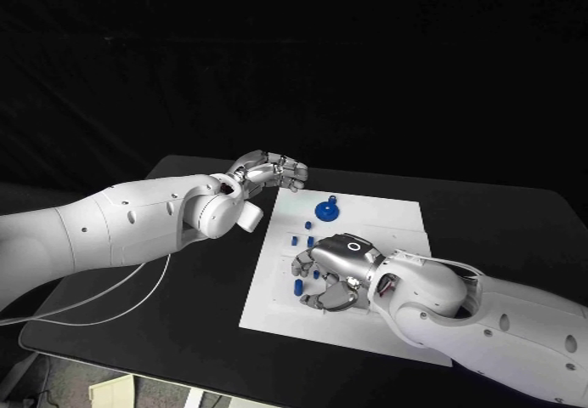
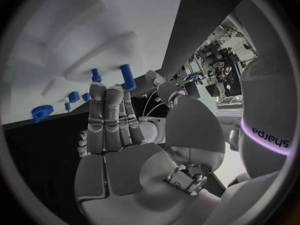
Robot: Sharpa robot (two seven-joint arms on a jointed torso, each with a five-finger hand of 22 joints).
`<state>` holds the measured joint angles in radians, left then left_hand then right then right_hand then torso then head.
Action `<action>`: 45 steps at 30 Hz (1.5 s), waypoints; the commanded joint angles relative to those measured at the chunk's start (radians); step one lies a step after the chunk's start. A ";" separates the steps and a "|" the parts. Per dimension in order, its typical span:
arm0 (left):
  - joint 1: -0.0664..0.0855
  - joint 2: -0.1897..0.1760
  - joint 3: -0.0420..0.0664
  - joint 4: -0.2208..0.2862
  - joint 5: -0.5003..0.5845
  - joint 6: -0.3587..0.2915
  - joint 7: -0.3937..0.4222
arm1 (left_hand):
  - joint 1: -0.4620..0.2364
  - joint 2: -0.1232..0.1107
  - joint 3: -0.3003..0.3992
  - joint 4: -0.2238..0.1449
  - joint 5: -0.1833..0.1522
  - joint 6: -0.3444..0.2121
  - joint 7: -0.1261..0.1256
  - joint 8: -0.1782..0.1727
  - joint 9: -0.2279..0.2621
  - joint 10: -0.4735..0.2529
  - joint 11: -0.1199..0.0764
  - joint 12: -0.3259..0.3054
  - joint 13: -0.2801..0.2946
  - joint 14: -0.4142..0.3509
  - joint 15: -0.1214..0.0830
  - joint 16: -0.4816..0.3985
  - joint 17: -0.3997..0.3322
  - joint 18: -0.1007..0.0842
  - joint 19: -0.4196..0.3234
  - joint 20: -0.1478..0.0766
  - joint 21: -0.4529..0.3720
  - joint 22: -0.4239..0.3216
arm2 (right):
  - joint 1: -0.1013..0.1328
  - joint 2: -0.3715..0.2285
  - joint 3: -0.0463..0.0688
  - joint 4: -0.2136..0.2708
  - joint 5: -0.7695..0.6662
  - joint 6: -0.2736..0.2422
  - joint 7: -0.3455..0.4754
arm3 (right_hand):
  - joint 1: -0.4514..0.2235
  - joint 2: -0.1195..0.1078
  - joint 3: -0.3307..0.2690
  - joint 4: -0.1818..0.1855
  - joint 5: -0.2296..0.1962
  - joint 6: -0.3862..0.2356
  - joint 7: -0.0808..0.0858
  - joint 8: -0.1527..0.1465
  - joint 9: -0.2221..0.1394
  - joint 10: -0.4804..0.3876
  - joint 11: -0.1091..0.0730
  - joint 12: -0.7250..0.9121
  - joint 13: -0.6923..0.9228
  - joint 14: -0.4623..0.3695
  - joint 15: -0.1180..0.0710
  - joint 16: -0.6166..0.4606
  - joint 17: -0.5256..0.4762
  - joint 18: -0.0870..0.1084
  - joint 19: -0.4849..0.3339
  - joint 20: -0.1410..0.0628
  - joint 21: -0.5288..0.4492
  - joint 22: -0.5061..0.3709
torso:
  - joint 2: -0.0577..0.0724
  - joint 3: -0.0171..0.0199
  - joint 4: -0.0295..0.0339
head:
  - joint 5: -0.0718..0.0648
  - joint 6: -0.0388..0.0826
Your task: Assemble the parts on the task board
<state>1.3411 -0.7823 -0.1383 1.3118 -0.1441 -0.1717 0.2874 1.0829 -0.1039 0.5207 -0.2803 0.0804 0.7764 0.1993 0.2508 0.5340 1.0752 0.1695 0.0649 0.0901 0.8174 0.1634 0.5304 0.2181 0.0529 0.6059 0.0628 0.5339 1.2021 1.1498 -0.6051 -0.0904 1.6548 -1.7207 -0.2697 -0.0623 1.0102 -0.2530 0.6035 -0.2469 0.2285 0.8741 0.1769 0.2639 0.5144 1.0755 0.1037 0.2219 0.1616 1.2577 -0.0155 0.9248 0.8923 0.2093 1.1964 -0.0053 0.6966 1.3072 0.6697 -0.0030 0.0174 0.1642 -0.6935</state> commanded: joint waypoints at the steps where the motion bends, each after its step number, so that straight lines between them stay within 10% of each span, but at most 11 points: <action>1: 0.001 0.003 0.001 -0.001 0.002 0.014 0.007 | -0.010 -0.003 -0.003 0.002 -0.003 -0.007 -0.001 0.005 -0.001 -0.003 0.001 0.004 -0.001 -0.001 0.003 -0.005 0.001 0.020 0.004 0.002 -0.003 0.001 | 0.012 -0.032 0.025 0.021 0.156 -0.082 0.047 | -0.010 -0.004 -0.009 0.005 0.000 -0.009 0.003 -0.004 -0.004 -0.008 0.003 -0.006 -0.006 0.001 0.008 0.007 0.000 0.052 0.009 -0.003 -0.004 -0.001 | -0.001 -0.0007 -0.0001 | -0.009 0.007; 9: 0.001 0.012 0.000 -0.018 0.002 0.013 0.007 | -0.010 -0.003 -0.003 0.002 -0.003 -0.007 -0.001 0.005 -0.001 -0.003 0.001 0.004 -0.002 -0.001 0.003 -0.006 0.002 0.020 0.004 0.002 -0.004 0.001 | 0.065 -0.126 0.064 0.007 0.520 -0.014 0.053 | -0.032 0.044 -0.031 0.029 0.013 0.017 -0.006 0.010 -0.005 0.030 -0.010 0.011 -0.011 0.014 -0.004 0.018 0.002 0.052 0.021 -0.010 0.001 0.002 | -0.003 -0.0006 -0.0028 | -0.036 0.024; 18: 0.000 0.021 -0.001 -0.025 0.004 0.015 0.006 | -0.010 -0.003 -0.003 0.002 -0.003 -0.007 -0.001 0.006 -0.002 -0.003 0.001 0.004 -0.002 -0.001 0.003 -0.006 0.002 0.020 0.004 0.002 -0.004 0.002 | 0.164 -0.243 0.065 -0.098 0.882 0.222 -0.080 | -0.044 0.110 -0.079 -0.019 -0.005 0.063 -0.041 0.035 0.011 0.162 -0.073 0.232 0.168 0.025 -0.065 0.027 0.010 0.052 0.035 -0.018 0.005 0.008 | -0.004 0.0018 -0.0038 | -0.082 0.037; 21: 0.000 0.020 -0.001 -0.024 0.004 0.016 0.009 | -0.010 -0.003 -0.002 0.002 -0.003 -0.007 -0.001 0.006 -0.002 -0.003 0.001 0.004 -0.002 -0.001 0.003 -0.006 0.002 0.020 0.004 0.002 -0.004 0.002 | 0.177 -0.273 0.047 -0.115 0.897 0.250 -0.142 | -0.063 0.114 -0.096 -0.009 -0.014 0.052 -0.051 0.027 0.015 0.161 -0.093 0.440 0.337 0.043 -0.077 0.077 0.043 0.052 0.062 -0.028 0.031 0.022 | -0.003 0.0026 -0.0063 | -0.094 0.039; 24: 0.000 0.020 -0.001 -0.025 0.004 0.015 0.010 | -0.009 -0.003 -0.002 0.003 -0.003 -0.008 -0.001 0.006 -0.002 -0.003 0.001 0.004 -0.002 -0.001 0.003 -0.006 0.002 0.020 0.004 0.002 -0.004 0.002 | 0.177 -0.314 0.038 -0.089 0.876 0.279 -0.192 | -0.067 0.120 -0.077 0.004 -0.011 0.059 -0.069 0.025 0.033 -0.016 -0.109 0.789 0.661 0.018 -0.069 0.192 0.142 0.052 0.072 -0.058 0.125 0.026 | -0.002 0.0018 -0.0090 | -0.106 0.040; 27: 0.000 0.020 -0.001 -0.026 0.004 0.016 0.010 | -0.010 -0.002 -0.002 0.003 -0.003 -0.008 -0.001 0.006 -0.002 -0.003 0.001 0.004 -0.003 0.000 0.003 -0.006 0.002 0.020 0.004 0.002 -0.004 0.002 | 0.177 -0.350 0.038 -0.065 0.815 0.388 -0.302 | -0.103 0.111 -0.079 0.040 -0.002 0.074 -0.063 0.032 0.049 0.012 -0.103 0.896 0.750 0.042 -0.098 0.240 0.178 0.052 0.093 -0.067 0.191 0.027 | -0.004 0.0045 -0.0089 | -0.119 0.037; 31: 0.000 0.020 -0.001 -0.028 0.004 0.017 0.009 | -0.010 -0.002 -0.002 0.003 -0.003 -0.008 -0.001 0.006 -0.002 -0.003 0.001 0.004 -0.003 0.000 0.003 -0.006 0.003 0.020 0.004 0.003 -0.004 0.002 | 0.177 -0.382 0.032 -0.047 0.833 0.436 -0.397 | -0.168 0.118 -0.074 0.108 -0.060 0.080 -0.073 0.032 0.059 0.032 -0.112 0.937 0.794 0.047 -0.101 0.261 0.201 0.052 0.097 -0.074 0.214 0.023 | -0.005 0.0039 -0.0093 | -0.130 0.034; 45: -0.003 0.015 -0.001 -0.028 0.005 0.041 0.024 | -0.059 -0.012 -0.055 0.001 -0.029 -0.013 0.001 0.012 -0.006 -0.003 0.001 0.005 -0.010 -0.001 0.004 -0.013 0.011 0.021 0.003 0.003 -0.011 0.007 | 0.177 -0.429 -0.001 0.033 0.817 0.556 -0.473 | -0.196 0.151 -0.073 0.108 -0.034 0.095 -0.077 0.036 0.079 0.043 -0.117 0.953 0.839 0.050 -0.105 0.277 0.224 0.052 0.093 -0.072 0.245 0.022 | -0.002 0.0005 -0.0044 | -0.149 0.024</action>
<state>1.3375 -0.7672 -0.1401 1.2809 -0.1438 -0.1577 0.2912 1.0313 -0.1190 0.4676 -0.2790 0.0550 0.7699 0.2000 0.2589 0.5293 1.0752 0.1694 0.0649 0.0805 0.8174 0.1634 0.5232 0.2287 0.0603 0.6059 0.0628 0.5280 1.2087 1.3278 -1.0338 -0.0904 1.6824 -0.8789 0.2115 -0.4865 0.8143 -0.1009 0.5320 -0.1393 0.1958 0.9609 0.0961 0.2981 0.5921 1.1136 -0.0126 1.1734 1.0008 1.3039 -0.1152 1.1966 1.1164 0.2103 1.2866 -0.0701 0.9389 1.3080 0.6659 -0.0019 0.0108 0.0174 -0.6674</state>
